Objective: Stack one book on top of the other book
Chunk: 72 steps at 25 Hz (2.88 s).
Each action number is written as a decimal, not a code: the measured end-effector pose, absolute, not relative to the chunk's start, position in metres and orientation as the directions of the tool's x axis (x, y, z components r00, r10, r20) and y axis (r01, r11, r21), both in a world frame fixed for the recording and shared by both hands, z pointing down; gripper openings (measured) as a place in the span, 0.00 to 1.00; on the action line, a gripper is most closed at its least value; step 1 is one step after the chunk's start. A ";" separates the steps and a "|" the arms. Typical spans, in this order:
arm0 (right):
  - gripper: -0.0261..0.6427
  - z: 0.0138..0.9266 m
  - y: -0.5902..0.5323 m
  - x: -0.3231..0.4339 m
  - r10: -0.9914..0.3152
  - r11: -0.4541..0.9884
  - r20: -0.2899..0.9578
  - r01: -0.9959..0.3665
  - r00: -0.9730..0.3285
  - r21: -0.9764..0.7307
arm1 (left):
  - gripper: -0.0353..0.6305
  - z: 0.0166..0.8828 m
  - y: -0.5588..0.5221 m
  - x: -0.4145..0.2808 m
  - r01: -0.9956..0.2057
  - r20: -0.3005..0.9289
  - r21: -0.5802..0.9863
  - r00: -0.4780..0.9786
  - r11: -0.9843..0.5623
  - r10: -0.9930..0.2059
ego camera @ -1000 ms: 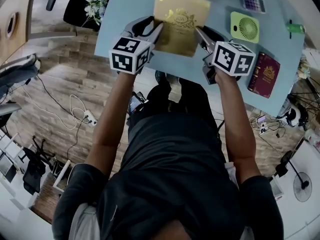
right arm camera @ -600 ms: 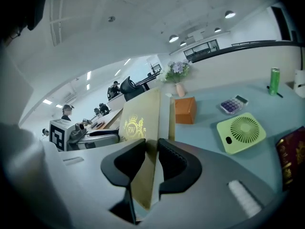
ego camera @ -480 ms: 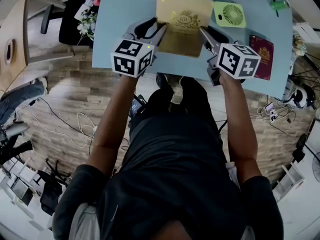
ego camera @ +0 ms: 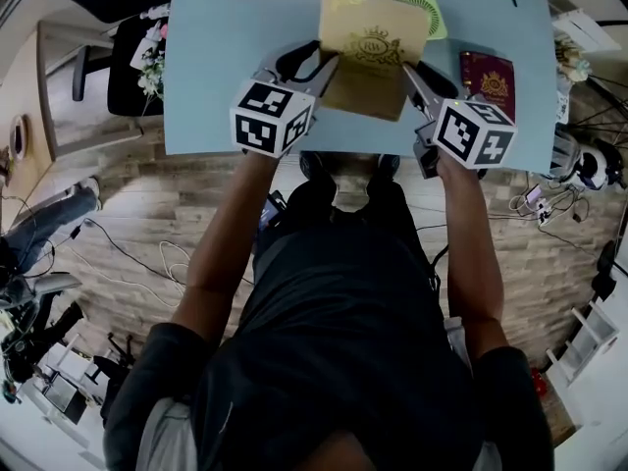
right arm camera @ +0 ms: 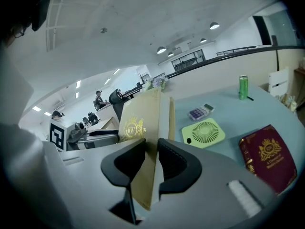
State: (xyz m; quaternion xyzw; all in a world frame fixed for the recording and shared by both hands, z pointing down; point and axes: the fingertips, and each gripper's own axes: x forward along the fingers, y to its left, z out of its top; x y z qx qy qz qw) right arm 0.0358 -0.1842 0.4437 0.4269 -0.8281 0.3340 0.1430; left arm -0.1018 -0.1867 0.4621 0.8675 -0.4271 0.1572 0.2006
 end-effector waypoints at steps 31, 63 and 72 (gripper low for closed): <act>0.17 0.512 -0.189 0.327 -0.598 0.254 0.611 -0.846 -0.519 -0.469 | 0.34 0.533 -0.196 0.189 -0.744 0.561 0.311 0.646 -0.591 -0.518; 0.17 0.563 -0.238 0.410 -0.601 0.234 0.690 -0.914 -0.404 -0.331 | 0.30 0.580 -0.207 0.261 -0.693 0.589 0.455 0.705 -0.559 -0.395; 0.17 0.468 -0.255 0.392 -0.701 0.341 0.529 -0.876 -0.479 -0.341 | 0.30 0.503 -0.218 0.218 -0.688 0.517 0.372 0.711 -0.623 -0.477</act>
